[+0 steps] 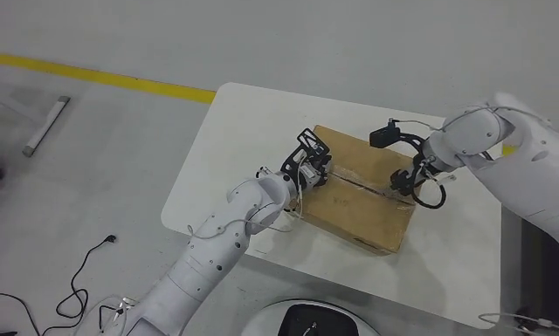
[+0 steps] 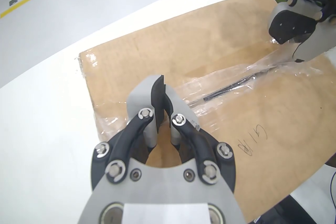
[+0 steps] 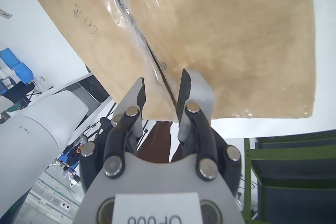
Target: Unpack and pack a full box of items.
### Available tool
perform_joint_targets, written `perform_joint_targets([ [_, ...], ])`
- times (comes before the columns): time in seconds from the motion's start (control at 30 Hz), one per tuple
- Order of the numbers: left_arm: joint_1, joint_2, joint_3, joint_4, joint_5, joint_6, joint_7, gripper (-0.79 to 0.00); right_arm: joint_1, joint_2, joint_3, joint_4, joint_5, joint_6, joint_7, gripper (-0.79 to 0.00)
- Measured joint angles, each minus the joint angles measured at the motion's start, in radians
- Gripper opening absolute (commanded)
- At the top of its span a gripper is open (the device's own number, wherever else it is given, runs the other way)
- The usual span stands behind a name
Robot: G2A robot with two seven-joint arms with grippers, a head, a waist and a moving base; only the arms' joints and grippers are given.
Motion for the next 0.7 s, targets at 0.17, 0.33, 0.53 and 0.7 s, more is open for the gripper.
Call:
perform_joint_targets([
  [0.17,0.002,-0.003,-0.004,-0.003,0.002,-0.002,0.0,-0.785,-0.046,0.051,0.1,0.0,0.12,-0.064,-0.034,-0.785],
  [0.33,0.006,-0.005,-0.007,-0.009,0.007,-0.004,0.0,-0.785,-0.146,0.096,0.197,0.019,0.261,-0.188,-0.152,-0.785],
  [0.53,0.01,-0.006,-0.015,-0.012,0.012,-0.006,-0.001,-0.785,-0.15,0.098,0.201,0.022,0.271,-0.195,-0.157,-0.785],
  [0.7,0.012,-0.008,-0.021,-0.016,0.015,-0.008,-0.001,-0.785,-0.15,0.098,0.201,0.022,0.272,-0.195,-0.157,-0.785],
])
